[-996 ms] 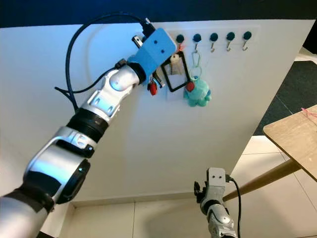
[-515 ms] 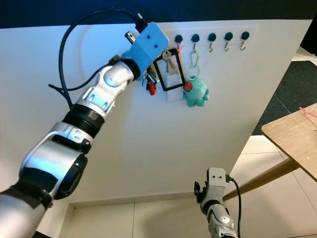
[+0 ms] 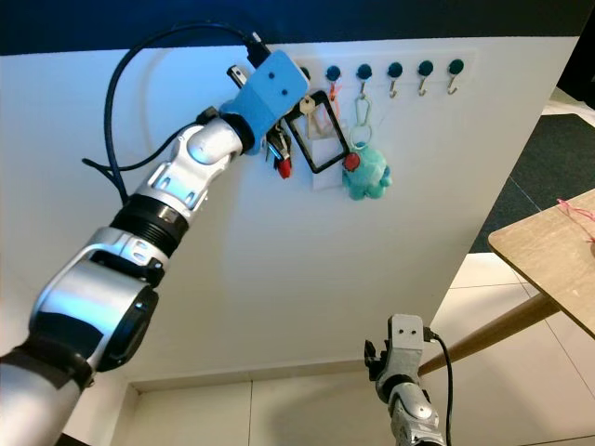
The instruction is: Hang keys on a hook
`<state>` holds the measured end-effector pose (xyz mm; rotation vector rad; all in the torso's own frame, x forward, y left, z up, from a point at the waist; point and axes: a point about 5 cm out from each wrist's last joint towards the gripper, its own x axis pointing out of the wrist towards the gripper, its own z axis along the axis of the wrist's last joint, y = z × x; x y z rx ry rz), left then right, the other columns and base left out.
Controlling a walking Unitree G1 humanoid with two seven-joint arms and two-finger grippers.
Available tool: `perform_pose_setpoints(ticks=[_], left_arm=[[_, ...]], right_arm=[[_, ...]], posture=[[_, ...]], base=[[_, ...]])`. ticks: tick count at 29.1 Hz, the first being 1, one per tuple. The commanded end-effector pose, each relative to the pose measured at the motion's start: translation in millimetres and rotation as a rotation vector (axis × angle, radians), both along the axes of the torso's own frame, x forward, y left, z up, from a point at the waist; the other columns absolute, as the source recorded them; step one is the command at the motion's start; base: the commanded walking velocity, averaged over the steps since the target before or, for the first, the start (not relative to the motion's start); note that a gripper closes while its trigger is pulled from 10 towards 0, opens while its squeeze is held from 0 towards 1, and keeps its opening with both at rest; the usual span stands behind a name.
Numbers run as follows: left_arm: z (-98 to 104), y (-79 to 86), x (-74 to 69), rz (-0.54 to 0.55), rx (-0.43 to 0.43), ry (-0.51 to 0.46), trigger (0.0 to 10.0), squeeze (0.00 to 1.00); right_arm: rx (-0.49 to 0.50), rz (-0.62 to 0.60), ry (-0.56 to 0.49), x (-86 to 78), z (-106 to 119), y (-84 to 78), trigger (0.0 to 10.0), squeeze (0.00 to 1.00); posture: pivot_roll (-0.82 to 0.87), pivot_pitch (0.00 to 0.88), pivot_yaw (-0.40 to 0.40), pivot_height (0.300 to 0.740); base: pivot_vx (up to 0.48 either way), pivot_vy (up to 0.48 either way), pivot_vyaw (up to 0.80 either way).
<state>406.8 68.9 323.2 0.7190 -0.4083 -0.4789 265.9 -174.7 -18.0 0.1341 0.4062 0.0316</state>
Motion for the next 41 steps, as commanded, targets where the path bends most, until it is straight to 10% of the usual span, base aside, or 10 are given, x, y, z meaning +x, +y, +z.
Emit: perform_pose_setpoints(ticks=[1,7,8,9,10,25,26,28,29,41], left_arm=[[-4,16.3,3.5,0.041,0.017,0.015,10.0,0.0],[-9,18.4,3.8,0.034,-0.006,0.046,10.0,0.03],[-9,19.0,4.1,0.036,-0.025,0.053,10.0,0.55],[-8,19.5,4.3,0.037,-0.037,0.057,10.0,0.55],[-8,19.8,4.5,0.034,-0.05,0.064,10.0,1.0],[-7,24.2,5.8,0.06,-0.054,0.061,10.0,0.99],[-7,24.2,5.8,0.059,-0.05,0.062,10.0,0.58],[-7,24.2,5.8,0.058,-0.048,0.063,10.0,0.58],[-8,24.5,5.9,0.055,-0.052,0.07,10.0,0.0],[-19,29.1,-4.8,-0.287,-0.377,0.329,10.0,0.0]], right_arm=[[0.0,-0.001,0.023,-4.3,-4,-0.2,10.0,0.0],[0.0,0.002,0.019,-4.1,-4,1.1,10.0,0.0],[0.0,0.003,0.019,-4.0,-4,1.3,10.0,0.0],[0.0,0.003,0.018,-4.0,-4,1.5,10.0,0.0],[0.001,0.003,0.018,-3.9,-4,1.8,10.0,0.0],[0.004,0.003,0.019,-3.6,-4,3.3,10.0,0.0],[0.004,0.002,0.02,-3.8,-4,3.1,10.0,0.0],[0.004,0.002,0.021,-4.0,-4,3.0,10.0,0.0],[0.004,0.002,0.023,-4.6,-5,2.8,10.0,0.0],[0.008,0.002,0.027,-5.5,-6,3.0,10.0,0.0]], posture=[[0.01,0.064,0.039,0.74],[0.01,0.058,0.038,0.74],[0.01,0.058,0.038,0.74],[0.01,0.058,0.038,0.74],[0.01,0.058,0.039,0.74],[0.02,0.059,0.042,0.74],[0.02,0.06,0.042,0.74],[0.02,0.06,0.042,0.74],[0.02,0.06,0.041,0.74],[0.02,0.064,0.04,0.74]], base=[[0.0,0.0,0.0],[0.0,0.0,0.0],[0.0,0.0,0.0],[0.0,0.0,0.0],[0.0,0.0,0.0],[0.0,0.0,0.0],[0.0,0.0,0.0],[0.0,0.0,0.0],[0.0,0.0,0.0],[0.0,0.0,0.0]])
